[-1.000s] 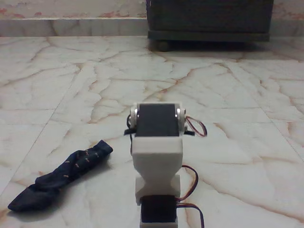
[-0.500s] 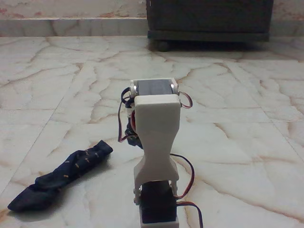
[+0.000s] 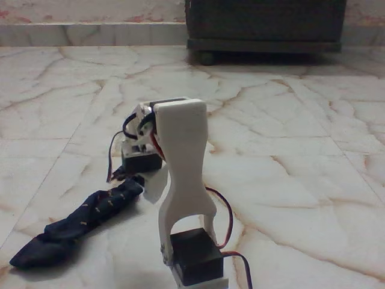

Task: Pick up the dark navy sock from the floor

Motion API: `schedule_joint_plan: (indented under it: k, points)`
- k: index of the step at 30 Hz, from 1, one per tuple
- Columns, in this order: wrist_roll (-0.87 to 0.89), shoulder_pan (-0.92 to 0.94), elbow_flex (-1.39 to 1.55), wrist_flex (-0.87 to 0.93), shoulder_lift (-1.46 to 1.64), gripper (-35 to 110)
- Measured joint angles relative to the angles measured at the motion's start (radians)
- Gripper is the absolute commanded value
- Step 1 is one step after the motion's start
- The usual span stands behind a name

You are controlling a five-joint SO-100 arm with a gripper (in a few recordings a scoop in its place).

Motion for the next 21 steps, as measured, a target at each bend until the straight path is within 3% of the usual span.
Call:
schedule_joint_plan:
  k: [5, 9, 21]
  points:
    - [0.04, -0.055, -0.123, -0.014, -0.127, 12]
    - [0.104, -0.147, -0.402, 0.031, -0.334, 11]
    - [0.282, -0.239, -0.684, 0.048, -0.66, 11]
